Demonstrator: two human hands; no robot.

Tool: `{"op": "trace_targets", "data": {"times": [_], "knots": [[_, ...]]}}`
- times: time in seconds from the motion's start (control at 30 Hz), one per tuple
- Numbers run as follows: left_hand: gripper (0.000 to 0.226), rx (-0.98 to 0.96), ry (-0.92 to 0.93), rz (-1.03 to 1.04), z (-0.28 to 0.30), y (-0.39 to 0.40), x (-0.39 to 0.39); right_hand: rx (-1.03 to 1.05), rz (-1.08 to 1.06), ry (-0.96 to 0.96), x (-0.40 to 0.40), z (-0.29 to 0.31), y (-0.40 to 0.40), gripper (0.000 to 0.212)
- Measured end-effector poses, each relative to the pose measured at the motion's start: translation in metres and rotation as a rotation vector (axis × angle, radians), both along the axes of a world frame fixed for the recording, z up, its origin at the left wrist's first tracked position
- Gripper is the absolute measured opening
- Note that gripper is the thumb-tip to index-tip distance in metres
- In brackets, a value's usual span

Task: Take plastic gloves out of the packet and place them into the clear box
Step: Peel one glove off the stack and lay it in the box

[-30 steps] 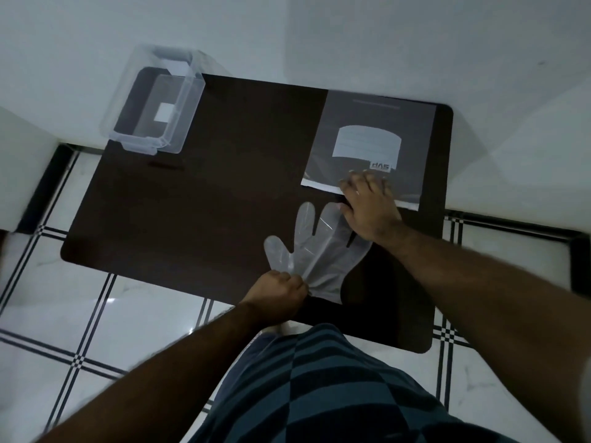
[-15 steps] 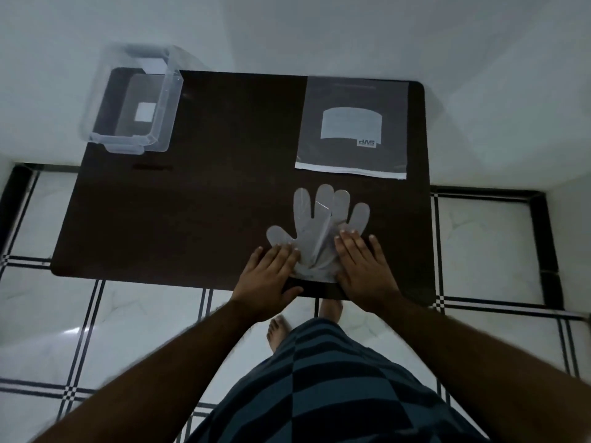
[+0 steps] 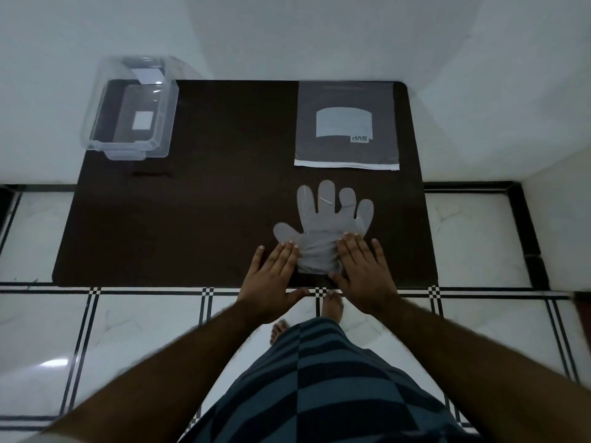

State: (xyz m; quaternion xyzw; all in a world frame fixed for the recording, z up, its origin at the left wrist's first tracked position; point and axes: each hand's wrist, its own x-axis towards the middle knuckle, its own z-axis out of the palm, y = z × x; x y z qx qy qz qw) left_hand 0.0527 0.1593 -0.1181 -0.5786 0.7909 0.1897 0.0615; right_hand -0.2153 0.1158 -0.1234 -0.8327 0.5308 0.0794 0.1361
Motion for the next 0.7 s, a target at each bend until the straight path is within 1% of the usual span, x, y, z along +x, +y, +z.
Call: {"op": "trace_targets", "data": {"times": [0.1,0.2,0.3,0.4,0.53,0.7], "knots": [[0.094,0.067,0.046,0.109,0.003,0.003,0.001,0.002,0.039,-0.033,0.025,0.005,0.0,0.083],[0.094,0.092,-0.003,0.087,0.002,0.006,0.006,0.027,-0.003,-0.046,0.047,0.004,-0.003,0.086],[0.092,0.093,0.001,0.08,0.004,0.006,0.011,0.045,0.057,-0.021,0.055,-0.001,-0.005,0.08],[0.089,0.078,0.038,0.133,0.007,0.004,0.014,0.016,0.096,-0.036,0.06,0.003,-0.007,0.069],[0.083,0.064,0.084,0.177,0.012,0.004,0.018,-0.031,0.103,-0.14,0.071,0.007,-0.007,0.035],[0.078,0.028,0.138,0.211,0.018,0.009,0.022,-0.029,0.055,-0.236,0.08,0.006,-0.008,0.018]]}}
